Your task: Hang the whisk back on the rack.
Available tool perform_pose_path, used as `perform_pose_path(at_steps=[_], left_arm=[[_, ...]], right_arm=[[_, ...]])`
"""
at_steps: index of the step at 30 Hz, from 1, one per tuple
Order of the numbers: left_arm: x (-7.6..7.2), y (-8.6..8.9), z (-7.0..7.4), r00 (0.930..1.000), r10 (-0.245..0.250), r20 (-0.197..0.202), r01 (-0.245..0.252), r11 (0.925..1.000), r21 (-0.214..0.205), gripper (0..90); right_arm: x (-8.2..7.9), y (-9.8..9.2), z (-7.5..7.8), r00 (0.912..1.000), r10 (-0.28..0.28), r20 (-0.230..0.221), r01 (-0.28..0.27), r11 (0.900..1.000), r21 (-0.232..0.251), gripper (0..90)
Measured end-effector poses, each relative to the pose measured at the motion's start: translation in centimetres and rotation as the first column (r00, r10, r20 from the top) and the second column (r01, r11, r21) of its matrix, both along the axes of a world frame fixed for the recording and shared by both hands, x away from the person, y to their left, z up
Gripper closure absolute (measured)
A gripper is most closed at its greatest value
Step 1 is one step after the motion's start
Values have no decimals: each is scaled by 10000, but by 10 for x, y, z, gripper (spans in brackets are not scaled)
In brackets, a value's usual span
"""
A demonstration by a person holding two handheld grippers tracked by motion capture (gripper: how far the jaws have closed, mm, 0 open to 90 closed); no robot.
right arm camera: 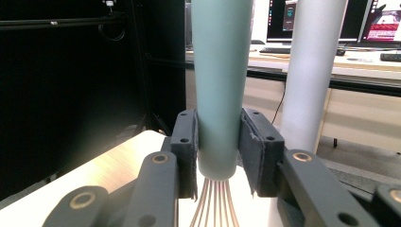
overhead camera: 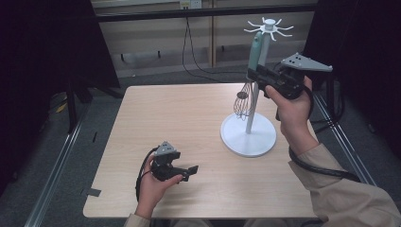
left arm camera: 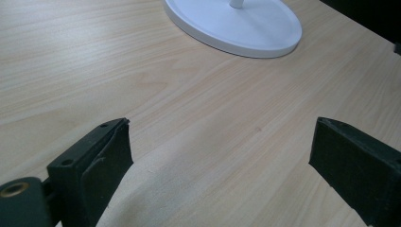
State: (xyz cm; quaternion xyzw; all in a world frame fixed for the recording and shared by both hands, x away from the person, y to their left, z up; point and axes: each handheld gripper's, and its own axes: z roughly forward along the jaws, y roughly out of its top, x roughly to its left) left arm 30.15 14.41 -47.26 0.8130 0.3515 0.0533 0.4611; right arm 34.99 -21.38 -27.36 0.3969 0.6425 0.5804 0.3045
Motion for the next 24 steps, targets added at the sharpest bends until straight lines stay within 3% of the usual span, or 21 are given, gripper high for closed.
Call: perform_pose_path(at_steps=[4, 16, 24], left_arm=[[0, 0, 0, 10000, 1, 1, -1, 10000, -10, 61], [0, -1, -1, 10000, -24, -51, 24, 10000, -29, 61], [6, -10, 1, 9999, -139, 0, 139, 9998, -137, 61]], right_arm=[[-1, 0, 1, 10000, 11, 10, -11, 10000, 36, 654], [-9, -7, -6, 9999, -70, -147, 69, 9999, -97, 448], [-16, -13, -11, 9996, -78, -271, 73, 9998, -202, 381]])
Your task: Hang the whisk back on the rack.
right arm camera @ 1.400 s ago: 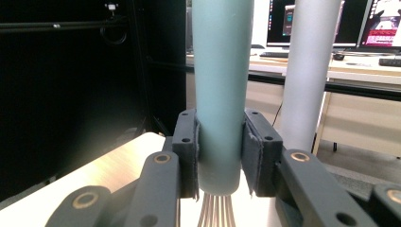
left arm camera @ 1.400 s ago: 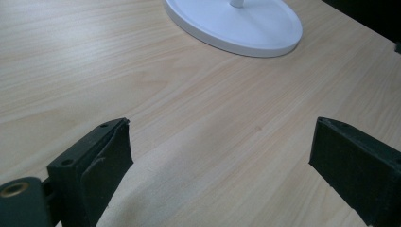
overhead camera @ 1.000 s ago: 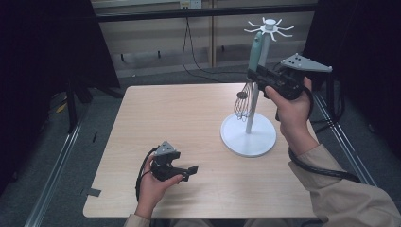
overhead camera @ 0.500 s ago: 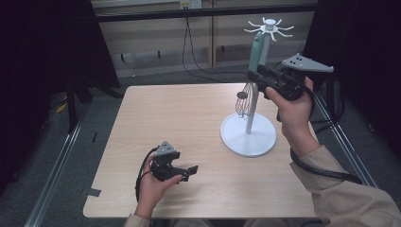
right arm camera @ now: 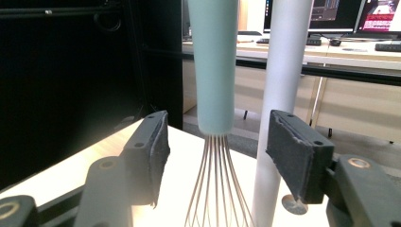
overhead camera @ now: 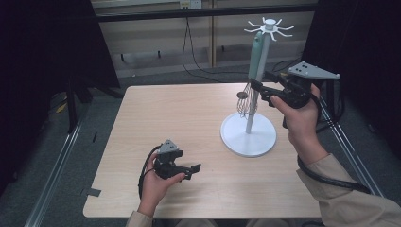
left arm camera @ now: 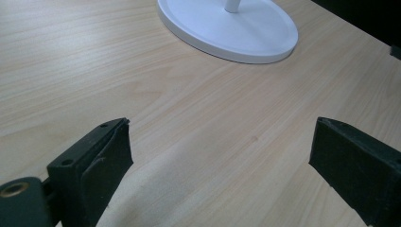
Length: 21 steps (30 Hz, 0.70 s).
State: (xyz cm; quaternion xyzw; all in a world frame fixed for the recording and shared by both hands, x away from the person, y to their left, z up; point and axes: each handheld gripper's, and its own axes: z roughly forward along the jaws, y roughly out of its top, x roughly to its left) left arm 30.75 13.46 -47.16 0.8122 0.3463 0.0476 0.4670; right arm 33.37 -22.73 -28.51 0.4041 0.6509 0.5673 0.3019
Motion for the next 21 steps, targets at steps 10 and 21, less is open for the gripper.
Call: perform_pose_path(at_steps=[10, 21], left_arm=[[2, -5, 1, 9999, -150, 36, 150, 9999, 0, 61], [-1, -3, 0, 9999, -103, 20, 103, 9999, 38, 61]], right_arm=[[-11, -2, -20, 9981, 200, -580, -213, 9996, -211, 294], [-19, 1, -36, 9956, 369, -865, -406, 9983, -410, 241]])
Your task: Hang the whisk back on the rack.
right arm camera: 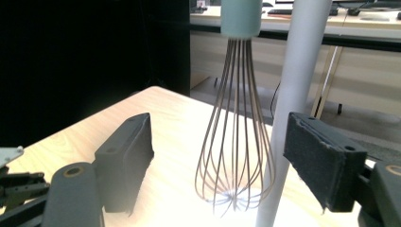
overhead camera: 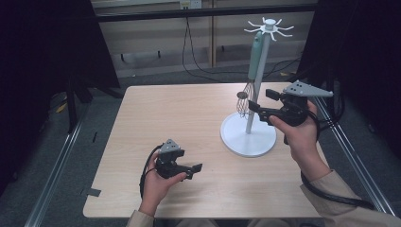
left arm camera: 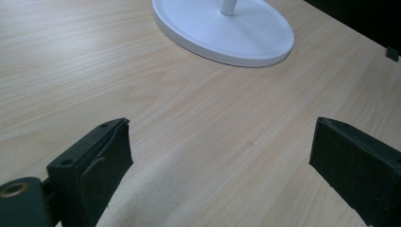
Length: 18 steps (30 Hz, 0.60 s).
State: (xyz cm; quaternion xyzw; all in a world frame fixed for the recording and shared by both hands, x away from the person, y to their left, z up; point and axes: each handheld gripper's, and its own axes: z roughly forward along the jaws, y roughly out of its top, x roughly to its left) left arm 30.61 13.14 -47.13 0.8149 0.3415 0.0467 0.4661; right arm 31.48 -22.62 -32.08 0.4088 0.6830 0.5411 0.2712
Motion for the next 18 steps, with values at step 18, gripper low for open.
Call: perform_pose_path(at_steps=[18], left_arm=[[-2, 4, 0, 10000, 91, 7, -91, 10000, 33, 60]], right_arm=[[-10, -8, -31, 9992, 91, -396, -97, 9998, -159, 203]])
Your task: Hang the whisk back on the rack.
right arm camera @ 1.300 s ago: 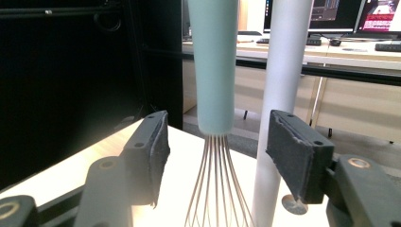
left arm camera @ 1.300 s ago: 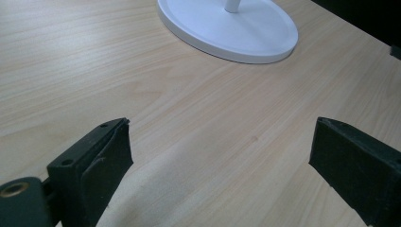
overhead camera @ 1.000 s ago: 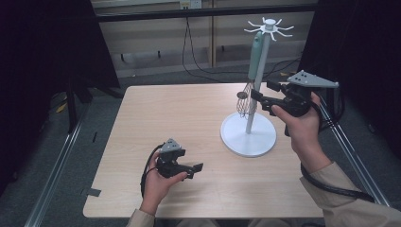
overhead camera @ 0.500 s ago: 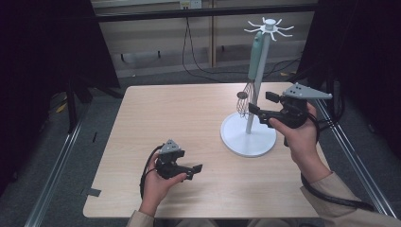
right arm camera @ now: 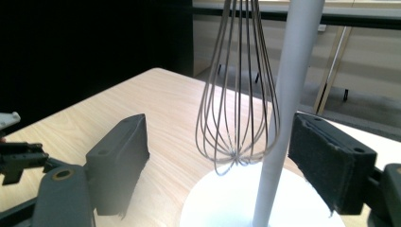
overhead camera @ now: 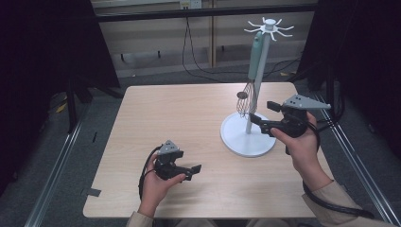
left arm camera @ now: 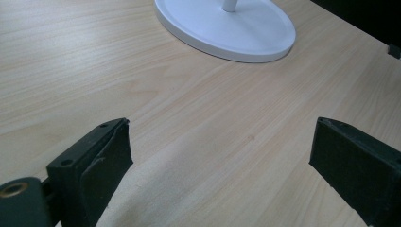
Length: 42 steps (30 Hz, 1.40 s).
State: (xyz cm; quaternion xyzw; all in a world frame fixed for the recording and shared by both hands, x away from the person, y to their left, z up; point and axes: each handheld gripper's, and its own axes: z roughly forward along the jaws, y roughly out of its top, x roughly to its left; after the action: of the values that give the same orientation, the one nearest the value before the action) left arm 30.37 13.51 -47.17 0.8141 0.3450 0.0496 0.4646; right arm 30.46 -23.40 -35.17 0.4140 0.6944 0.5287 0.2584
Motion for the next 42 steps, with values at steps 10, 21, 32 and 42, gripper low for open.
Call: perform_pose_path(at_steps=[10, 21, 32, 42], left_arm=[[0, 1, 0, 10000, 39, 16, -39, 10000, -4, 60], [0, 0, 0, 10000, 41, 19, -41, 10000, 20, 60], [-1, 1, 0, 10000, 48, 59, -48, 10000, 30, 60], [-1, 0, 0, 10000, 54, 49, -54, 10000, 45, 60]], right_arm=[[-5, -4, -21, 9995, -37, -303, 34, 10000, -75, 194], [-12, -4, -38, 9990, 59, -439, -59, 10000, 0, 191], [-17, -8, -52, 9990, 42, -450, -37, 9999, 121, 188], [-25, -12, -75, 9975, 72, -701, -59, 9998, 187, 182]])
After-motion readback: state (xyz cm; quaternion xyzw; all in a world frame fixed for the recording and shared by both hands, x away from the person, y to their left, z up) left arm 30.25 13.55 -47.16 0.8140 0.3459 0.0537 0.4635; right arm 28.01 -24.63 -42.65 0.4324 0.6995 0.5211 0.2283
